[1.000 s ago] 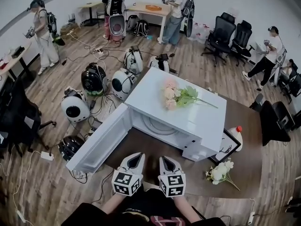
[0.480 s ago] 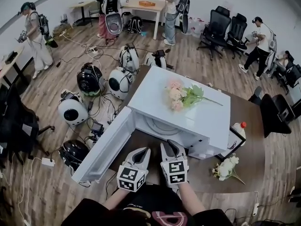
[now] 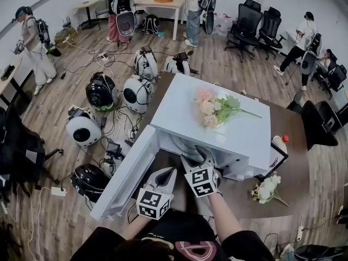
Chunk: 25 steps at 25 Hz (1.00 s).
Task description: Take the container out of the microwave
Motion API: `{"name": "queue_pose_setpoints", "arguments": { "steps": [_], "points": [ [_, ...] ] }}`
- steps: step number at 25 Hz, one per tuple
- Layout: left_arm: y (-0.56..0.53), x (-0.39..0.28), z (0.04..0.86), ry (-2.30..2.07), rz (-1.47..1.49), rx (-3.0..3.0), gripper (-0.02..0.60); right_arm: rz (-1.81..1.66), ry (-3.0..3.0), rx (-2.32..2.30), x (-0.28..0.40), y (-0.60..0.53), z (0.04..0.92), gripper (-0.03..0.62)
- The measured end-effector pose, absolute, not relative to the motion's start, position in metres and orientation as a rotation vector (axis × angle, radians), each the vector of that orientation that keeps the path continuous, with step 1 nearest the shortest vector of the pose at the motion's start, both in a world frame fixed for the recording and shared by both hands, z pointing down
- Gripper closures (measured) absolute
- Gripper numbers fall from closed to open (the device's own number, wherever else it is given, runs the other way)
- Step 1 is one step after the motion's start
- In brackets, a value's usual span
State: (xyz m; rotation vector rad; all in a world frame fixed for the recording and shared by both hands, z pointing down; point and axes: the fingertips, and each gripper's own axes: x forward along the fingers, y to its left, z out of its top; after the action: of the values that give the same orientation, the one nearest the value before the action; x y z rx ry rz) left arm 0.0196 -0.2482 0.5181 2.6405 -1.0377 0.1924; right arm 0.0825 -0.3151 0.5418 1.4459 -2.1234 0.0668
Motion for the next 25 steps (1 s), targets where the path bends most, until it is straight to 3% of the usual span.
{"name": "queue_pose_setpoints", "arguments": {
  "steps": [25],
  "points": [
    [-0.256, 0.022, 0.523, -0.937, 0.223, 2.657, 0.572, -0.112, -1.949, 1.377, 0.085, -0.382, 0.554, 0.301]
  ]
}}
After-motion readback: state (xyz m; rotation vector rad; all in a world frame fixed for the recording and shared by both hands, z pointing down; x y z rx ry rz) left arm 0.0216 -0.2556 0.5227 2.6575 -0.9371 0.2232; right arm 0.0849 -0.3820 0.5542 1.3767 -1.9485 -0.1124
